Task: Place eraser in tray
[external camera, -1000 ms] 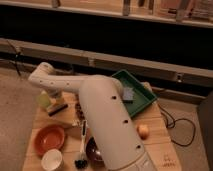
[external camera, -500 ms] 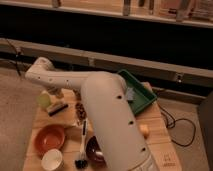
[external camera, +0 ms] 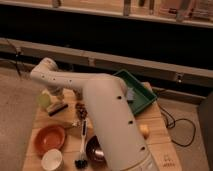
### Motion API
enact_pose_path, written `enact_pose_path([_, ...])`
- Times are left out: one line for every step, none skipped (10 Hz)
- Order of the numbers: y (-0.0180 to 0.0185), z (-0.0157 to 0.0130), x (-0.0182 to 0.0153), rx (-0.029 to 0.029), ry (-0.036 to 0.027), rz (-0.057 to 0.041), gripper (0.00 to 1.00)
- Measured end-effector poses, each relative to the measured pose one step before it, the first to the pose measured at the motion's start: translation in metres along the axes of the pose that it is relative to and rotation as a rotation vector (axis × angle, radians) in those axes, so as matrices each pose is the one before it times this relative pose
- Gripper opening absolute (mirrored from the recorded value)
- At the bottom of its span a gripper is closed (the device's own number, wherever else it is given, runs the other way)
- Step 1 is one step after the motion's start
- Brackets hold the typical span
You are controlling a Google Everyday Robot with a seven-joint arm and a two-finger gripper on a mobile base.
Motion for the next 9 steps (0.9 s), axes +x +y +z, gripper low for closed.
enact_pose_path([0.00057,0.00214,0.00000,-0.00434,-0.00700,-0.00203,0.71])
enact_pose_path([0.00040,0.00192,-0.00085,-0.00482,-0.00762,-0.00284,0.79])
enact_pose_path([0.00013,0.00137,0.00007,-0.00362,-0.00696,-0.00226,0.80])
enact_pose_path([0.00057,0.00141,0.00053,-0.00509,-0.00594,-0.00190,0.80])
enact_pose_path([0.00019,0.00101,0.00046,-0.00392,-0.00575,-0.00185,0.80])
enact_pose_path([0.00065,0.00225,0.00076,-0.00547,-0.00720,-0.00198,0.80])
enact_pose_path([0.00040,0.00221,0.00072,-0.00516,-0.01035,-0.00029,0.80])
enact_pose_path([0.00028,0.00388,0.00063,-0.00719,-0.00924,0.00062,0.80])
enact_pose_path([0.00012,0.00400,0.00080,-0.00738,-0.01167,0.00334,0.80])
